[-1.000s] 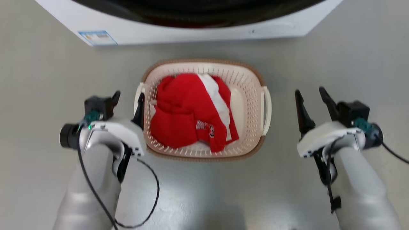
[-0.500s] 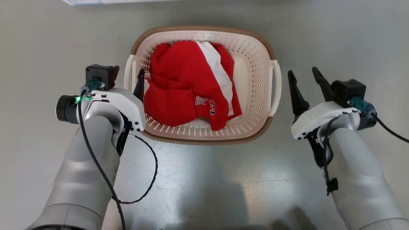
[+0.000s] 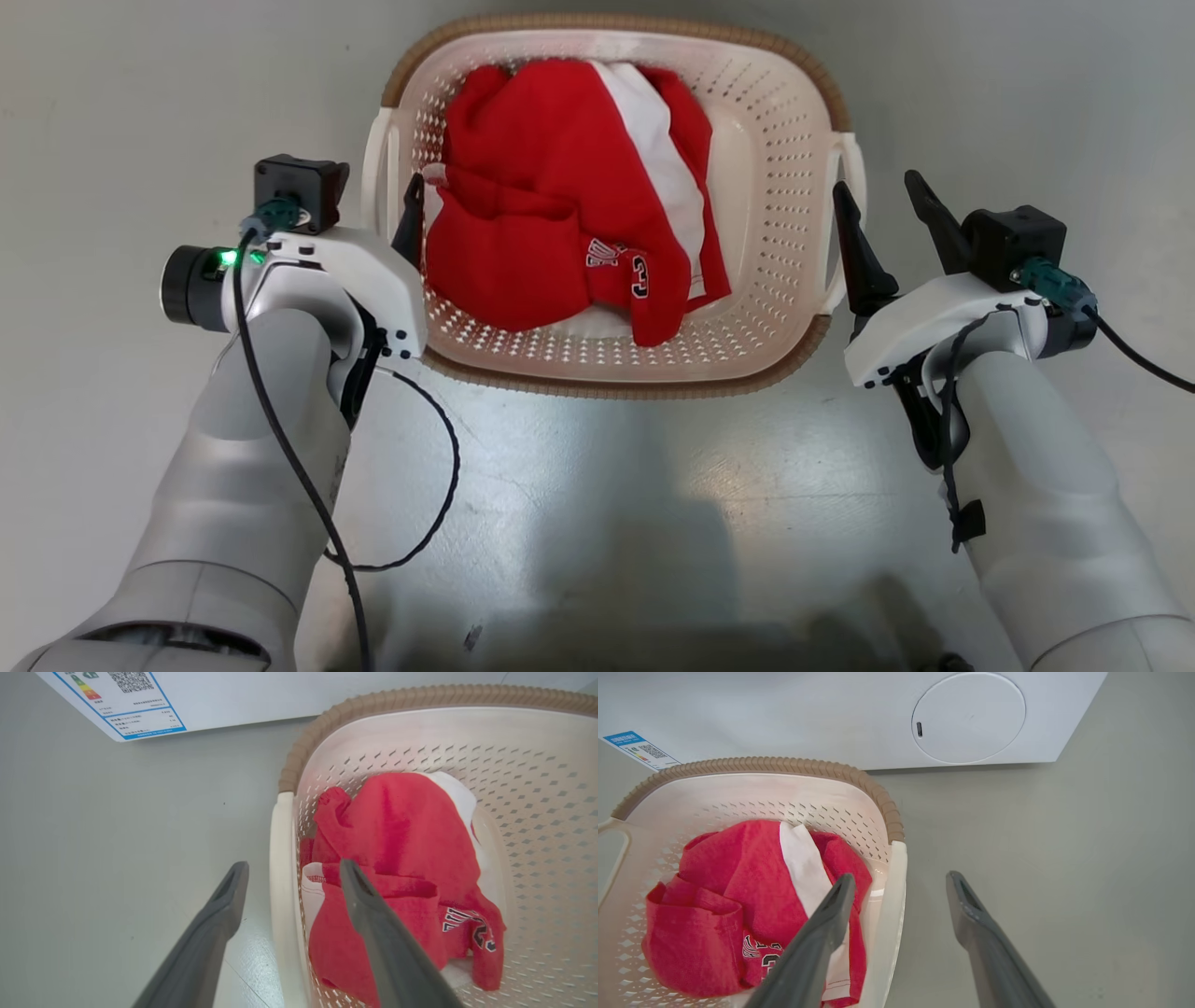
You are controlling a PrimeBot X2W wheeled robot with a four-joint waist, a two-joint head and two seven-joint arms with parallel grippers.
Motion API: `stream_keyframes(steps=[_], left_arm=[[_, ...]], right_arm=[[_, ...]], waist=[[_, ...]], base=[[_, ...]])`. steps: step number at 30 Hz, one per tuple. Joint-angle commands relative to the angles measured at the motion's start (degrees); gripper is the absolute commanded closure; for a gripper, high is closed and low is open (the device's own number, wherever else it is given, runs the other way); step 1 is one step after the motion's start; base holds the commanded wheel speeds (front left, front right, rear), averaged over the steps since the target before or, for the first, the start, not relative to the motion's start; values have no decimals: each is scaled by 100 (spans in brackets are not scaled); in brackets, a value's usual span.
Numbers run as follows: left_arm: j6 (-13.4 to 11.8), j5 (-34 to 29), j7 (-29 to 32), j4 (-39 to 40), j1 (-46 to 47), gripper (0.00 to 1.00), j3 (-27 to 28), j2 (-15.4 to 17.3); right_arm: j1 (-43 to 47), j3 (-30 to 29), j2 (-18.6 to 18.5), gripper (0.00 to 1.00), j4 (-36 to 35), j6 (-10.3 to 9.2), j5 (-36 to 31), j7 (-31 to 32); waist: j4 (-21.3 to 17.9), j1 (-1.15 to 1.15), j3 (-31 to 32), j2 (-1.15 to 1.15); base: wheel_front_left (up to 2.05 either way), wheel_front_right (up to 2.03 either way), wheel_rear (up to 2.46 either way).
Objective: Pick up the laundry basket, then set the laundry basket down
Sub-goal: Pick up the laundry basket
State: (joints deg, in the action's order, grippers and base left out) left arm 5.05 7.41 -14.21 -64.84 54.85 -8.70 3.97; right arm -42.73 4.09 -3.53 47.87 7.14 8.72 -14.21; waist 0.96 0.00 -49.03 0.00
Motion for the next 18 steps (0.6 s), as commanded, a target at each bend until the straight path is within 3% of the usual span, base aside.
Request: stream_keyframes(steps=[1,18], left_arm=[[-47,-22,-57,30,8,0,65,171],[-56,-50,-74,-421,524,0,-229,70]], right_arm=[[14,124,65,0,-6,35,52,-79],[-426,399,65,0,733,35,292,-79]], waist=[[42,0,-83,0],[211,0,-400,0]], base=[[0,0,0],[0,0,0]])
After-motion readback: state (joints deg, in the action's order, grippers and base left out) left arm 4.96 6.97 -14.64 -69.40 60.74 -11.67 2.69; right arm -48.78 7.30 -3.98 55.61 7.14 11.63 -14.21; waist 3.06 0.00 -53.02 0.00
